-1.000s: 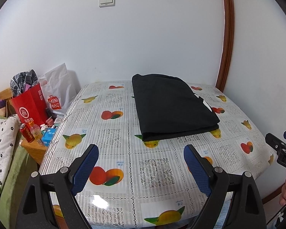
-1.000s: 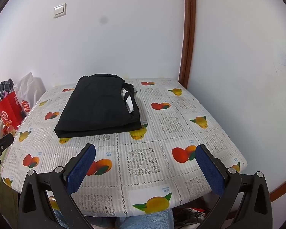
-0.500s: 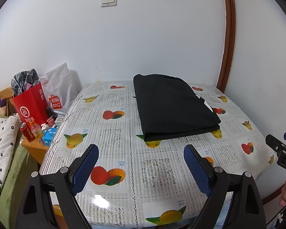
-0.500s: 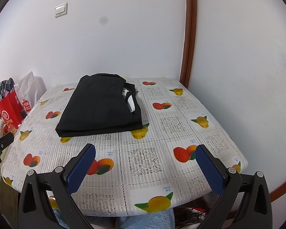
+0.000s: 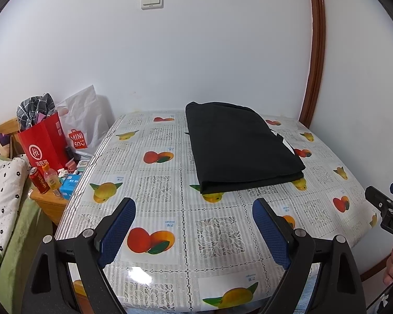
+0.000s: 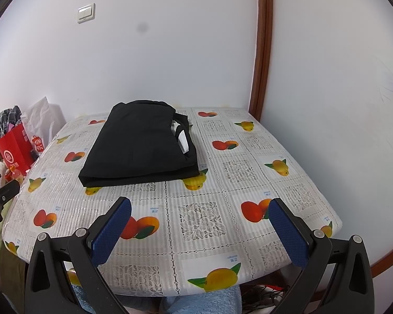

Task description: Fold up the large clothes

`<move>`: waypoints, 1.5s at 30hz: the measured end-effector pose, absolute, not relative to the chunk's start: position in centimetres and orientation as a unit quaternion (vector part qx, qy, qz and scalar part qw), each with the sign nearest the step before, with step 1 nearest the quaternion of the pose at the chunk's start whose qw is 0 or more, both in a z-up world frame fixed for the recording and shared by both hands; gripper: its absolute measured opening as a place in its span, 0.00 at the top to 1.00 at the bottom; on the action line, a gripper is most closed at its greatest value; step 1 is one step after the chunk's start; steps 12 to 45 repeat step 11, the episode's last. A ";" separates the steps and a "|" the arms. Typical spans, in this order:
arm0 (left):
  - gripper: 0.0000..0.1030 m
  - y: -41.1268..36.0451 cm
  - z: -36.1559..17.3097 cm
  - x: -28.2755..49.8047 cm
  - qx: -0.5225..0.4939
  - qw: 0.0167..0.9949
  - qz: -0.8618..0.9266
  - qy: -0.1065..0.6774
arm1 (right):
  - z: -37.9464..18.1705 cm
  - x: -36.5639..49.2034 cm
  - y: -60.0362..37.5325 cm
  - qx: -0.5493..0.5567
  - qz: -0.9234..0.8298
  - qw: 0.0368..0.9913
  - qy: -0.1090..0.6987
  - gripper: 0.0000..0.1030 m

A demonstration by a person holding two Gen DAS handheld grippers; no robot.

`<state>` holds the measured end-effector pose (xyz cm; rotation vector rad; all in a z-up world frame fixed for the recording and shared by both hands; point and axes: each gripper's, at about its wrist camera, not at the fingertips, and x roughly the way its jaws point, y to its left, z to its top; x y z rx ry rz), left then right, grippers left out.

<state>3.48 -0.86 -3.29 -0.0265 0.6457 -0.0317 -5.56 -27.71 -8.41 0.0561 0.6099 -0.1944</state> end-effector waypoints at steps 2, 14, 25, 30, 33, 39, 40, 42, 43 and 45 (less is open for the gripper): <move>0.12 -0.9 -3.3 3.5 -0.013 0.948 -0.015 0.317 | -8.4 -5.6 -27.7 0.028 -0.095 0.949 0.300 0.00; 0.12 -0.8 -3.2 3.8 -0.014 0.949 -0.013 0.316 | -8.4 -5.5 -27.6 0.026 -0.094 0.950 0.298 0.00; 0.12 -0.8 -3.2 3.8 -0.014 0.949 -0.013 0.316 | -8.4 -5.5 -27.6 0.026 -0.094 0.950 0.298 0.00; 0.12 -0.8 -3.2 3.8 -0.014 0.949 -0.013 0.316 | -8.4 -5.5 -27.6 0.026 -0.094 0.950 0.298 0.00; 0.12 -0.8 -3.2 3.8 -0.014 0.949 -0.013 0.316 | -8.4 -5.5 -27.6 0.026 -0.094 0.950 0.298 0.00; 0.12 -0.8 -3.2 3.8 -0.014 0.949 -0.013 0.316 | -8.4 -5.5 -27.6 0.026 -0.094 0.950 0.298 0.00; 0.12 -0.8 -3.2 3.8 -0.014 0.949 -0.013 0.316 | -8.4 -5.5 -27.6 0.026 -0.094 0.950 0.298 0.00; 0.12 -0.8 -3.2 3.8 -0.014 0.949 -0.013 0.316 | -8.4 -5.5 -27.6 0.026 -0.094 0.950 0.298 0.00; 0.12 -0.8 -3.2 3.8 -0.014 0.949 -0.013 0.316 | -8.4 -5.5 -27.6 0.026 -0.094 0.950 0.298 0.00; 0.12 -0.8 -3.2 3.8 -0.014 0.949 -0.013 0.316 | -8.4 -5.5 -27.6 0.026 -0.094 0.950 0.298 0.00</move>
